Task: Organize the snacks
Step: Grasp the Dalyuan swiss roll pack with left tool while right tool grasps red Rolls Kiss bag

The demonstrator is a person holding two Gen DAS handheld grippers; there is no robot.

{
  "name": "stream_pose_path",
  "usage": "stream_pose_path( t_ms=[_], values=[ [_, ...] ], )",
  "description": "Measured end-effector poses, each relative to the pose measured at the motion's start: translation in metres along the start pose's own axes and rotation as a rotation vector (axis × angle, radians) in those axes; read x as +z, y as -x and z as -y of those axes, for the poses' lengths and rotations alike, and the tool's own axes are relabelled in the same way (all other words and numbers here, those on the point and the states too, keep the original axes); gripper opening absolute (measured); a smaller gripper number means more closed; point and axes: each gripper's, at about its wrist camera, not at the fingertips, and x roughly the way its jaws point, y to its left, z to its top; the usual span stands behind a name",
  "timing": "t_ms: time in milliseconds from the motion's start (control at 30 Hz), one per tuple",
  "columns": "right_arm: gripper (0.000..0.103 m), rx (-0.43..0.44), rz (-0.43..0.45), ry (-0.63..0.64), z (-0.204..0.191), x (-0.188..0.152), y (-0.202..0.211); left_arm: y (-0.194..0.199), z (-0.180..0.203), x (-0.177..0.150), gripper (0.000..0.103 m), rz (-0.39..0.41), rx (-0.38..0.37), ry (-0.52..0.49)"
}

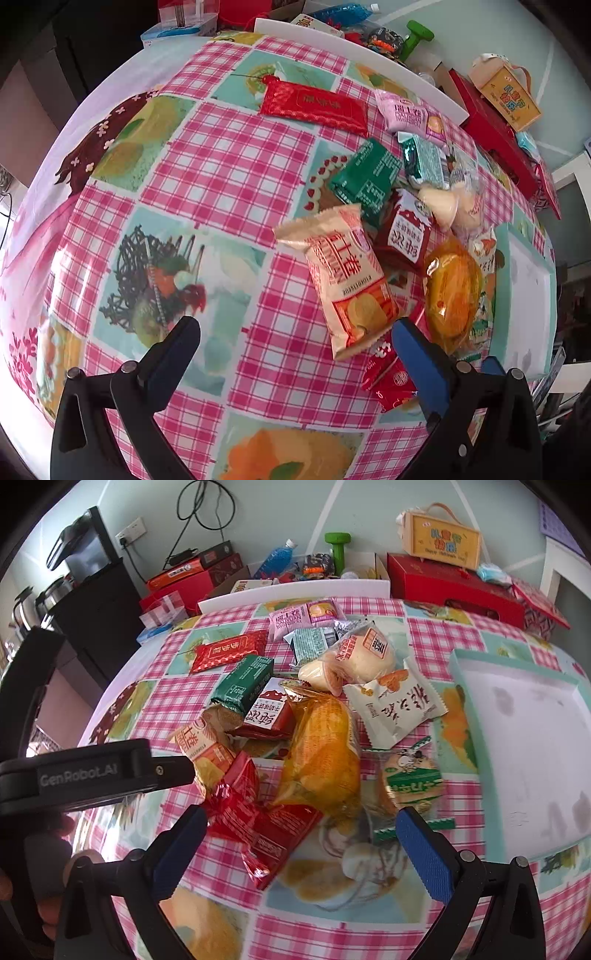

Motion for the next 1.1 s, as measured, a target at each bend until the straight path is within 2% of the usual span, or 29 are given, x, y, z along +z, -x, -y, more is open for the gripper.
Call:
stream_pose_path(
  t_ms=[200, 433, 600, 633, 733, 833, 933, 1100],
  values=[
    [0.103, -0.011, -0.059, -0.032, -0.002, -0.005, -0.025, -0.008, 0.000, 0.010, 0.103, -0.007, -0.016, 0.008],
    [0.103, -0.021, -0.054, -0.084, 0.017, -0.010, -0.020, -0.029, 0.018, 0.009, 0.103, -0.042, -0.052, 0.008],
    [0.103, -0.036, -0.064, -0.108, 0.032, -0.016, -0.016, -0.042, 0.030, 0.011, 0.103, -0.042, -0.031, 0.040],
    [0.102, -0.053, -0.072, -0.110, 0.035, -0.018, -0.016, -0.043, 0.031, 0.011, 0.103, -0.037, -0.030, 0.047],
    [0.092, -0.101, -0.094, -0.126, 0.050, -0.025, -0.018, -0.049, 0.039, 0.012, 0.103, -0.026, -0.035, 0.062],
    [0.091, -0.120, -0.077, -0.138, 0.060, -0.027, -0.014, -0.053, 0.046, 0.013, 0.102, -0.004, -0.011, 0.063],
    [0.089, -0.105, -0.066, -0.140, 0.062, -0.025, -0.013, -0.055, 0.048, 0.015, 0.096, 0.022, 0.019, 0.063],
    [0.085, -0.087, -0.037, -0.092, 0.056, -0.020, -0.015, -0.051, 0.042, 0.012, 0.081, 0.066, 0.045, 0.068]
  ],
)
